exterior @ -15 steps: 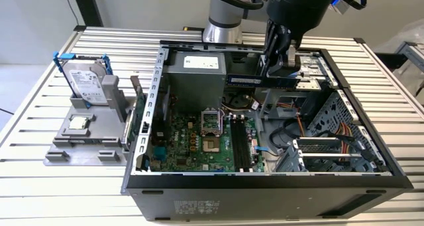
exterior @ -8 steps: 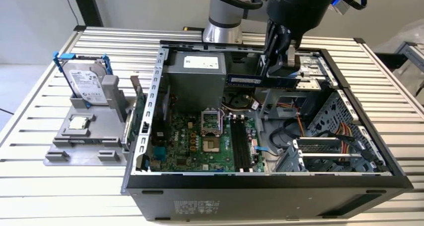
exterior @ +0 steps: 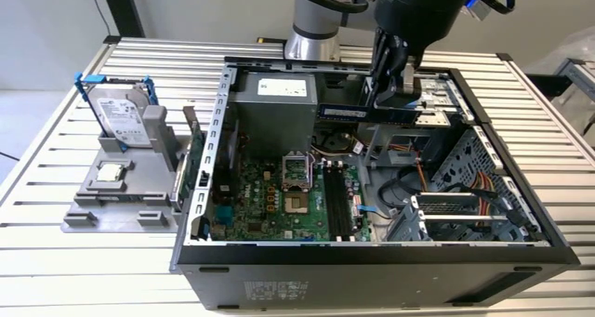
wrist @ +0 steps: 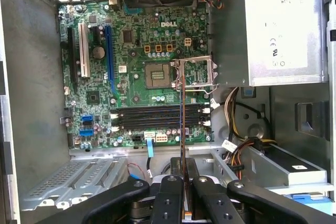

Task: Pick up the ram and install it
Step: 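Insert the ram into the slot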

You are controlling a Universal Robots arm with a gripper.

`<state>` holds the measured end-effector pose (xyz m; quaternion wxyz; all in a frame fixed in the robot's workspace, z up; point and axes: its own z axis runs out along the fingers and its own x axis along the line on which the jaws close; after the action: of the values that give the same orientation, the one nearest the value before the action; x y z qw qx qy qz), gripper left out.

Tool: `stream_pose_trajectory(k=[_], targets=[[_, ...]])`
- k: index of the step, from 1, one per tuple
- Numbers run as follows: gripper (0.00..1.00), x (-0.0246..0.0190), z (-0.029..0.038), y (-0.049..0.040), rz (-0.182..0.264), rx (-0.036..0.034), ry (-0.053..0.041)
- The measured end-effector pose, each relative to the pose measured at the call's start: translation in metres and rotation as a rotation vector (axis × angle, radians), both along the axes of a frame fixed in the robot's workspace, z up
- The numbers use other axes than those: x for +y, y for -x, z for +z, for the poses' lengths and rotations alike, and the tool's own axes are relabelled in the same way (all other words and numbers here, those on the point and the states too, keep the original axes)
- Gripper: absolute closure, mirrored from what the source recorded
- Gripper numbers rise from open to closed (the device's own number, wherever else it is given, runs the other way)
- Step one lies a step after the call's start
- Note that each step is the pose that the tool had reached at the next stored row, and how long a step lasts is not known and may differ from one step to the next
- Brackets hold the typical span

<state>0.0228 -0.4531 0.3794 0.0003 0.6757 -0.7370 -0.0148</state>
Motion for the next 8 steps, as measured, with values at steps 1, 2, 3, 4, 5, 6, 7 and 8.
stream_pose_trajectory(k=[1,2,3,4,5,6,7,8], targets=[[1.00,0.0000,0.0000,0.0000,-0.005,0.0000,0.0000],[1.00,0.0000,0.0000,0.0000,-0.013,0.0000,0.0000],[1.00,0.0000,0.0000,0.0000,-0.024,0.0000,0.0000],[1.00,0.0000,0.0000,0.0000,-0.036,0.0000,0.0000],[1.00,0.0000,-0.0001,0.0000,-0.049,0.0000,0.0000],[1.00,0.0000,-0.0001,0.0000,-0.063,0.0000,0.0000],[1.00,0.0000,-0.0001,0.0000,-0.076,0.0000,0.0000],[1.00,0.0000,-0.0002,0.0000,-0.090,0.0000,0.0000]])
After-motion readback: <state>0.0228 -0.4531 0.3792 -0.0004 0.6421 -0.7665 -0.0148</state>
